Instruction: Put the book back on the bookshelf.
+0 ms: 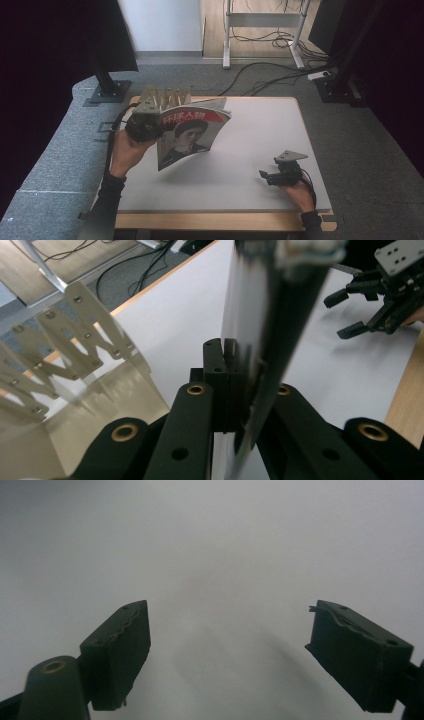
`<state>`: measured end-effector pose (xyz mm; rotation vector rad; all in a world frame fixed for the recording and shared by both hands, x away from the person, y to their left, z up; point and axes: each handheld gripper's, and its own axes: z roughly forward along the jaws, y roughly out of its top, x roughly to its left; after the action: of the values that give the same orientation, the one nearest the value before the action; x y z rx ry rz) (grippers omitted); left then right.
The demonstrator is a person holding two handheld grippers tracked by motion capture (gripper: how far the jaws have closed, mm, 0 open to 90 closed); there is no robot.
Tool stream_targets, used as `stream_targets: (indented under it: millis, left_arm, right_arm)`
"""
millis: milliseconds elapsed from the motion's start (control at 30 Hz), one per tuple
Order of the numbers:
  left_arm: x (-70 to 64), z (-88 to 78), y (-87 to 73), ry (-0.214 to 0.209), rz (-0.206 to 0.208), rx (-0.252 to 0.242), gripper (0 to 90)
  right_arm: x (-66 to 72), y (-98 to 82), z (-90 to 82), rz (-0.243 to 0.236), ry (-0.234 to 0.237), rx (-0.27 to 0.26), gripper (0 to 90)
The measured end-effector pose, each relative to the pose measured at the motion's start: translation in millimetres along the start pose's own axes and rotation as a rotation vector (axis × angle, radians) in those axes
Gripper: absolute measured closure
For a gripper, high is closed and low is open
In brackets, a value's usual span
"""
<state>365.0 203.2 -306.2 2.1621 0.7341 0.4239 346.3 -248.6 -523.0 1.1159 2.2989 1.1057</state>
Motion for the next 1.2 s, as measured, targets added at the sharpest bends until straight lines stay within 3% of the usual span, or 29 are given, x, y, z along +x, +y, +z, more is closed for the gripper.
stream_targets:
  millis: [267,867,1200]
  left_arm:
    - [12.9,-20.5,-8.0,0.046,-0.057,-0.014,87.0]
    - [54.4,-60.2,-36.9,0.167,-0.213,-0.033,87.0]
    - [73.6,-75.1,-47.9,0.243,-0.272,-0.023,87.0]
  right_arm:
    - [-3.0,-8.2,6.5,0.02,-0.005,0.041,13.3]
    - [-1.5,-8.2,8.1,0.01,-0.018,0.047,12.8]
    - [-1.5,-8.2,8.2,0.012,-0.019,0.046,12.9]
